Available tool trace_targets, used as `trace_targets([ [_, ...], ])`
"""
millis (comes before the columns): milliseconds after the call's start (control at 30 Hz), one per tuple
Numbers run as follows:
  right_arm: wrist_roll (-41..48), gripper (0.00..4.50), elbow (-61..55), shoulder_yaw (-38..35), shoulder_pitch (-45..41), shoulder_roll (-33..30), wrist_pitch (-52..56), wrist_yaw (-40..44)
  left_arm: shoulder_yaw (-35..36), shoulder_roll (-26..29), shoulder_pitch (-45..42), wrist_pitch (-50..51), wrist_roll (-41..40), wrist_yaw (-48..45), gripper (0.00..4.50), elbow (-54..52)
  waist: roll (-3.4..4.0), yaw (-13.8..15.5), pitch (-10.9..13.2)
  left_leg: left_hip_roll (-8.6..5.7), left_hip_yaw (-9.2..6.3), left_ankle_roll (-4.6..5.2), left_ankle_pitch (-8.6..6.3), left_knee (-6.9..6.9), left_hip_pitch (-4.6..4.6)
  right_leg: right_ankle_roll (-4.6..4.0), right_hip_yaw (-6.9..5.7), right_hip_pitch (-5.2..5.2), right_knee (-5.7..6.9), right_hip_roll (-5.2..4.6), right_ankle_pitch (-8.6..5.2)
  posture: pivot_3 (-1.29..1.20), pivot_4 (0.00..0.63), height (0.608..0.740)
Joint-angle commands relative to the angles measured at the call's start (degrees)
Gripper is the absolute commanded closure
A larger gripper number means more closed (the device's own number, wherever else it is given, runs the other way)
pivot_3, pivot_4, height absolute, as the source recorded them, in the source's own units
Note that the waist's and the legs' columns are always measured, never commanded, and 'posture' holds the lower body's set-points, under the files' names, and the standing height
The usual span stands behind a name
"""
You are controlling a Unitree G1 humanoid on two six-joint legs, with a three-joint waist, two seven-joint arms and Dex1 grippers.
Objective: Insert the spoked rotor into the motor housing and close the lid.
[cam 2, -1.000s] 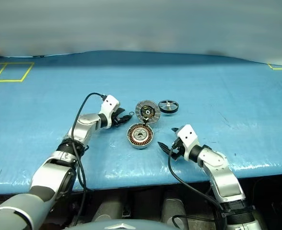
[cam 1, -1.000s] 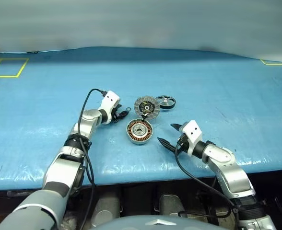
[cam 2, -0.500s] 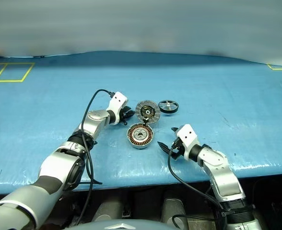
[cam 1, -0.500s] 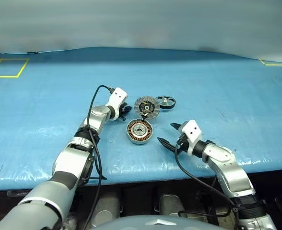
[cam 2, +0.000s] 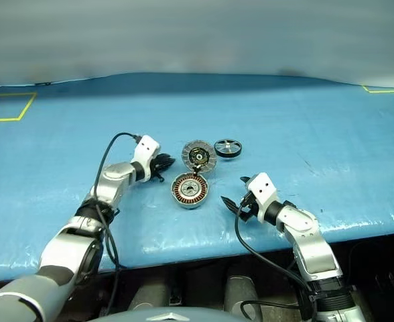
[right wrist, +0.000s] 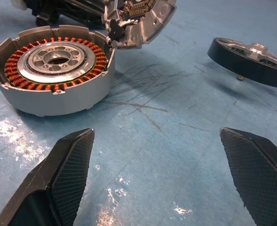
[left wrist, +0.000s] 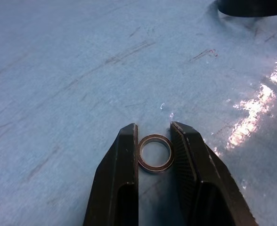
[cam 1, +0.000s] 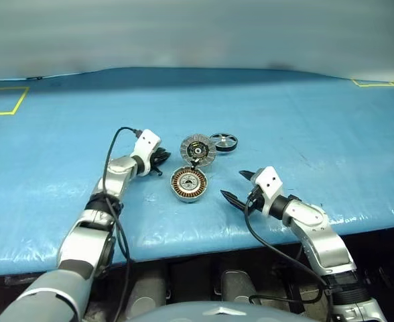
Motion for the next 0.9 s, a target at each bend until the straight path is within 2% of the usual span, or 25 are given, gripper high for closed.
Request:
trace_targets([
  [33, 2.9, 0.0, -1.1, -1.0, 0.2, 0.0, -2.0, 2.6, 1.9, 2.8, 6.7, 0.1, -5.7, -7.3, 3.85, -11.3, 0.01, 0.3, 0.0, 0.01, 0.0, -0.01, 0.0, -0.02, 0.0, -0.02, -0.01, -0.02, -0.01, -0.03, 0.0, 0.0, 0.15, 0.74],
  [233, 4.7, 0.0, -0.9, 1.1, 0.1, -0.1, -2.6, 6.9, 4.7, 6.2, 15.2, 2.9, -15.1, -16.3, 3.85, -22.6, 0.01, 0.9, 0.0, -0.02, -0.07, 0.01, -0.03, 0.02, -0.03, -0.06, -0.15, -0.17, -0.1, -0.24, -0.04, 0.0, 0.15, 0.74],
  [433, 3.9, 0.0, 0.0, 2.4, -0.2, 0.7, -3.0, 6.5, 3.4, 5.4, 15.4, 13.4, -24.8, -23.5, 3.85, -29.8, 0.02, 1.3, 0.0, -0.03, -0.12, 0.01, -0.04, 0.06, -0.04, 0.03, -0.21, -0.15, -0.1, -0.22, -0.1, 0.0, 0.15, 0.74],
  [700, 3.2, 0.0, 0.3, 2.6, 0.8, 1.4, -4.4, 5.2, -5.5, 4.5, 8.1, 13.5, -18.5, -27.2, 3.85, -24.1, 0.01, 1.7, 0.0, -0.07, -0.05, 0.04, -0.02, 0.06, -0.07, 0.24, -0.09, 0.04, -0.07, 0.02, -0.2, 0.0, 0.15, 0.74],
  [900, 2.9, 0.0, 0.1, 2.5, 2.1, 1.7, -5.4, 3.9, -8.8, 1.8, 2.5, 10.1, -13.9, -27.1, 3.85, -17.7, 0.0, 1.8, 0.0, -0.08, -0.02, 0.06, -0.02, 0.05, -0.1, 0.25, -0.02, 0.01, -0.07, 0.05, -0.2, 0.0, 0.15, 0.74],
])
